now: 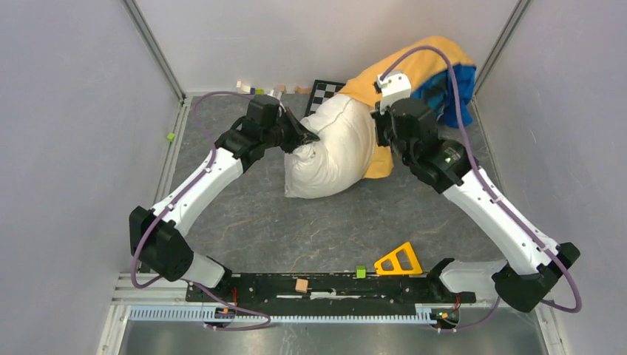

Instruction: Put the pillow into the pillowcase

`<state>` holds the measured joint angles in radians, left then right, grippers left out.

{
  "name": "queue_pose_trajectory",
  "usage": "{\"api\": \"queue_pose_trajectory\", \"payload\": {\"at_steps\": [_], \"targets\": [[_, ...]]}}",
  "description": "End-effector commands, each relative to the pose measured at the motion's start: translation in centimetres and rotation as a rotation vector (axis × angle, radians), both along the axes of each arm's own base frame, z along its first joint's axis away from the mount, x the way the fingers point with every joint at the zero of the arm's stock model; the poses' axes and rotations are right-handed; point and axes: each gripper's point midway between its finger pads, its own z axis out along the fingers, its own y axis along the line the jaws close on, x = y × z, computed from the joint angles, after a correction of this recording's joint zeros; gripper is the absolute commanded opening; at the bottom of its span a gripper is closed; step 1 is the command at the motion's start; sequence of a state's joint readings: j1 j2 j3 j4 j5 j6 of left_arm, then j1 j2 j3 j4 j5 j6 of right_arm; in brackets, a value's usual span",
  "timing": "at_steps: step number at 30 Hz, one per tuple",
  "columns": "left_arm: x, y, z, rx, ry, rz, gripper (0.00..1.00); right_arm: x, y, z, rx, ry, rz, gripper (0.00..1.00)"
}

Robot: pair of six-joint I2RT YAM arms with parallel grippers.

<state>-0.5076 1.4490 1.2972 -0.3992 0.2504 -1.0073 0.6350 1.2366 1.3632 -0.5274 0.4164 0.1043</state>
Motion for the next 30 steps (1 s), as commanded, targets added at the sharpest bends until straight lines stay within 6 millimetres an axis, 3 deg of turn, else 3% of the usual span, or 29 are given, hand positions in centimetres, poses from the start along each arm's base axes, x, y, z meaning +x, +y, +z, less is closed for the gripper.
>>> {"api": "queue_pose_trajectory", "payload": {"at_steps": [1,5,8,12,15,17,18,21,23,25,28,30], "targets": [[0.2,-2.6,5.0,0.077,-0.192,-0.039,0.02,-0.9,3.5,9.1,0.11,-0.139,0.114,0.0],[-1.5,-3.6,8.4,0.139,-0.29,-0.059,0.02,0.5,5.8,10.9,0.101,-0.123,0.155,0.0],[-0.9,-2.1,8.7,0.154,-0.293,-0.019,0.02,0.5,7.7,11.3,0.124,-0.119,0.191,0.0],[0.7,-1.5,5.9,0.109,-0.199,-0.074,0.02,2.2,9.9,7.3,0.091,-0.025,0.195,0.0],[2.4,-0.9,2.3,0.161,-0.129,-0.105,0.06,4.5,11.5,3.1,0.057,0.039,0.186,0.0],[3.5,-0.3,0.4,0.164,-0.091,-0.136,0.16,6.5,12.1,1.2,0.052,0.055,0.18,0.0],[4.0,0.4,0.1,0.187,-0.09,-0.129,0.25,7.5,12.5,0.5,0.058,0.059,0.187,0.0],[5.6,3.9,1.3,0.313,-0.157,-0.047,0.68,9.9,12.6,0.1,0.089,0.049,0.185,0.02],[6.1,6.3,3.2,0.363,-0.211,0.016,0.89,11.0,12.6,1.0,0.1,0.03,0.18,0.18],[6.1,8.8,5.1,0.429,-0.256,0.088,0.99,11.3,12.5,2.3,0.096,0.005,0.18,0.41],[5.2,12.3,6.6,0.498,-0.3,0.206,1.0,10.6,12.1,4.4,0.102,-0.038,0.191,0.79],[4.1,13.8,6.7,0.514,-0.315,0.257,1.0,9.9,11.0,5.7,0.108,-0.066,0.169,0.94]]}}
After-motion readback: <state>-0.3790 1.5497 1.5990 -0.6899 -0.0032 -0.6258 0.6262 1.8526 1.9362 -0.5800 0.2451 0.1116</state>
